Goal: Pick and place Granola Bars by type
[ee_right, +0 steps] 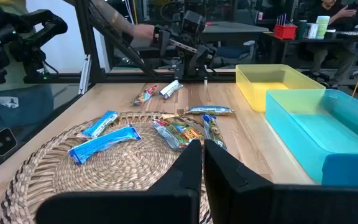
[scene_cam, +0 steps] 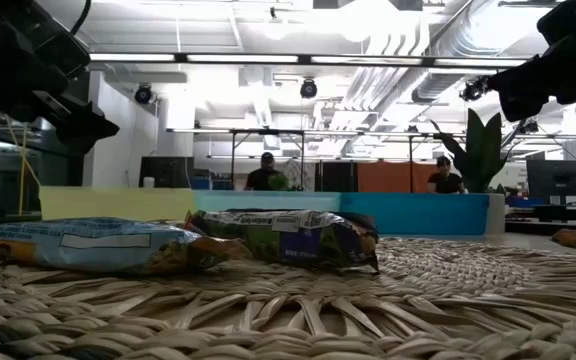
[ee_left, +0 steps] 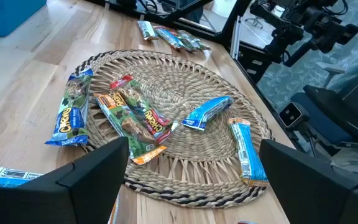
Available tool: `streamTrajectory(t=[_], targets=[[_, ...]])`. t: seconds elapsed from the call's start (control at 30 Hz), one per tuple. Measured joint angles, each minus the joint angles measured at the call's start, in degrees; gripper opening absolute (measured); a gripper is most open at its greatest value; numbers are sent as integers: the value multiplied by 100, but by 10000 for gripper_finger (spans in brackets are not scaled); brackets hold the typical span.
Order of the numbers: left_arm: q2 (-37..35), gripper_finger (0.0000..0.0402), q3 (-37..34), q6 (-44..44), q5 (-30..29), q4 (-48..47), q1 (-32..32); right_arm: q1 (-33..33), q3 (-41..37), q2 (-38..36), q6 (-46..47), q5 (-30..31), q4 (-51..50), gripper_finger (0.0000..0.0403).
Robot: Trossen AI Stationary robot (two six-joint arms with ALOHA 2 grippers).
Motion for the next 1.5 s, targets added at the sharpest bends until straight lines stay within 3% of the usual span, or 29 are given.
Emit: streamTrajectory(t=[1.33, 1.5], targets=[[2, 358, -1, -2, 2, -1, -2, 2, 0, -2, 0, 0, 2, 0], [1, 358, -2, 367, -185, 8, -1, 2, 1, -1, -1, -1, 2, 0]])
